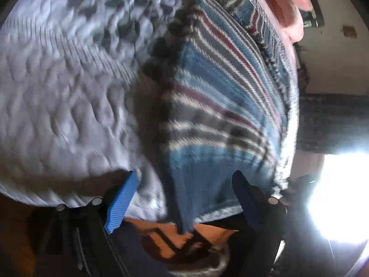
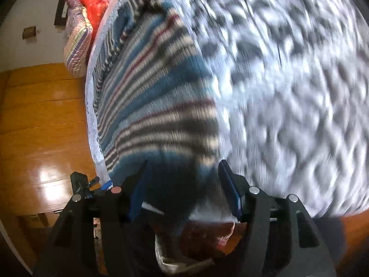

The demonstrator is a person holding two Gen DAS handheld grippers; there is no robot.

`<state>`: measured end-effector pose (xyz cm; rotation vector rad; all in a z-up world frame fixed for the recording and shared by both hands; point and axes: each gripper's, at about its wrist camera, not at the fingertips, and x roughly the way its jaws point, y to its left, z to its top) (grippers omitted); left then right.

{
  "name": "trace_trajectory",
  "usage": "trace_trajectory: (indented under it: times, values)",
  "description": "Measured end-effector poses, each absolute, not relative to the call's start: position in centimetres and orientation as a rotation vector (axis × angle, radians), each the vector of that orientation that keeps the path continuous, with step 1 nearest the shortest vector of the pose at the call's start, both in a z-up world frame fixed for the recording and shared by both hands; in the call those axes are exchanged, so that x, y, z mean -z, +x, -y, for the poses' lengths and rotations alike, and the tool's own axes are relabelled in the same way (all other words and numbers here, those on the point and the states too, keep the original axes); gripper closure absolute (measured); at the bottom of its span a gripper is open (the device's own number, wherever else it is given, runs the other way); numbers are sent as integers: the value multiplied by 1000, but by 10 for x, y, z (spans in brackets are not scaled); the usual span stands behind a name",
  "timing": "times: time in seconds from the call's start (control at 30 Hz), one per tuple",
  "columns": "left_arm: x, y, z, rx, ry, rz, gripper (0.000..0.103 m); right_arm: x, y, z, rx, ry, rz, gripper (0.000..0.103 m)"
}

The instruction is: Fold small clothes

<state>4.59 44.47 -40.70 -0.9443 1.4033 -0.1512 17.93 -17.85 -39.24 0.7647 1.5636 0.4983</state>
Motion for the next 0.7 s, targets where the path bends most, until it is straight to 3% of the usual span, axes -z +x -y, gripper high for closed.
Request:
trace_trajectory:
  times: [0.43,0.5,0.57,0.6,0.67,0.7]
  values:
    - [425,38,-395,186,-975,-1423,21,387,131,133,-612,830,-1603,44]
    - [429,37,-396,167,-993,-1417,42,389,134,125,-596,853,-1604,55]
    - [434,34,-400,153,-1026,-1433,90,392,133,125,-574,860,-1618,68]
    - [437,32,-401,157,-1045,-1438,94,393,133,124,-561,852,-1621,82]
    - [435,28,-401,145,-1026,-1433,95,392,131,129,-558,856,-1602,94]
    - [430,27,-400,148,-1025,-1418,95,389,130,133,-566,879,-1588,95]
